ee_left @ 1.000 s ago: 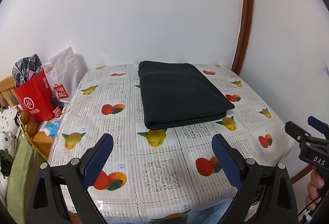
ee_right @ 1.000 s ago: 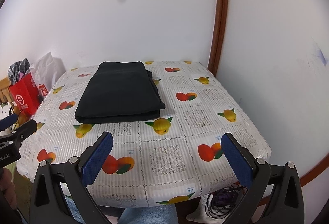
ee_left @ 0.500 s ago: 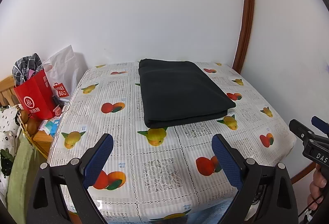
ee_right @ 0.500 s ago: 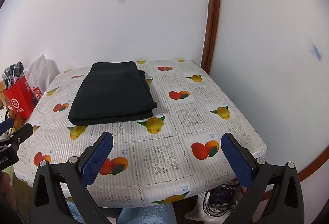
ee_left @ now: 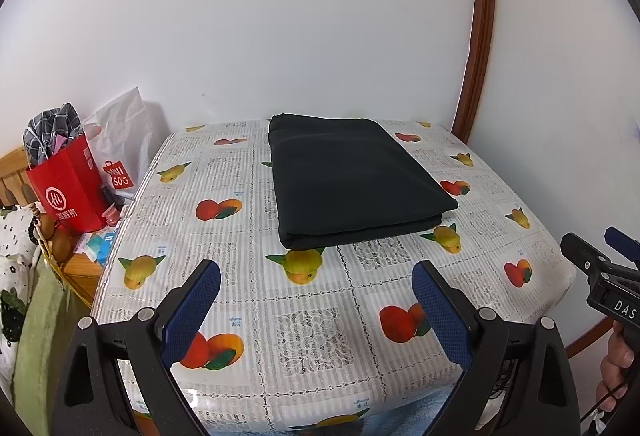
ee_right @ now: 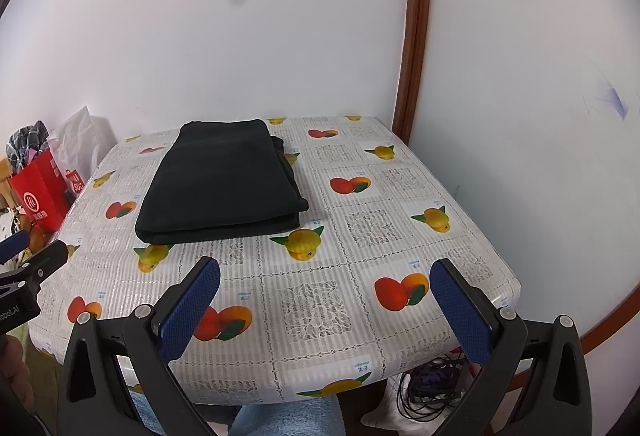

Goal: Fold small clothes

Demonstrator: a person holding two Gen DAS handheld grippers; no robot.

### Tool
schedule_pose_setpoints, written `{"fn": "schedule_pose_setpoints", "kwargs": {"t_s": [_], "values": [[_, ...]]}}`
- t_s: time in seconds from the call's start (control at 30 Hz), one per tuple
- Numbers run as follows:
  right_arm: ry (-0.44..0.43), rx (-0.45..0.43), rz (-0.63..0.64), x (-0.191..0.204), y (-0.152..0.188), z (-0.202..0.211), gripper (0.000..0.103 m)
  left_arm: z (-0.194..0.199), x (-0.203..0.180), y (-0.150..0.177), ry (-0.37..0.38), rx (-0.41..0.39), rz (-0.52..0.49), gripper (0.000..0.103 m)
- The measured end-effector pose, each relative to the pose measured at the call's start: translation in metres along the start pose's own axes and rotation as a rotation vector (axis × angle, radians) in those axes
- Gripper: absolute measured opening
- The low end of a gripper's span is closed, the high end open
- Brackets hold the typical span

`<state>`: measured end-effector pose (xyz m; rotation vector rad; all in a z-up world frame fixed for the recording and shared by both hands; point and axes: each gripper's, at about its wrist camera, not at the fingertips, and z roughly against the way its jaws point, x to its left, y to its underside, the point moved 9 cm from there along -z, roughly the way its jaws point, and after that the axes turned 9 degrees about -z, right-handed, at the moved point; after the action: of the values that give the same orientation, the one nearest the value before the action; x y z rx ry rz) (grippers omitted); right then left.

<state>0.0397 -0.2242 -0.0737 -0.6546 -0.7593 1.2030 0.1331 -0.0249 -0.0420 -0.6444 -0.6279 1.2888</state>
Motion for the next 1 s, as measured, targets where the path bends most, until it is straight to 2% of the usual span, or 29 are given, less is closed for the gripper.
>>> {"fn": "schedule_pose_setpoints", "kwargs": {"t_s": [1.0], "values": [[0.002, 0.004, 0.001, 0.0022, 0.003, -0.0001, 0.103, -0.0003, -0.0031, 0.0004, 0.009, 0.005, 0.017, 0.097]]}}
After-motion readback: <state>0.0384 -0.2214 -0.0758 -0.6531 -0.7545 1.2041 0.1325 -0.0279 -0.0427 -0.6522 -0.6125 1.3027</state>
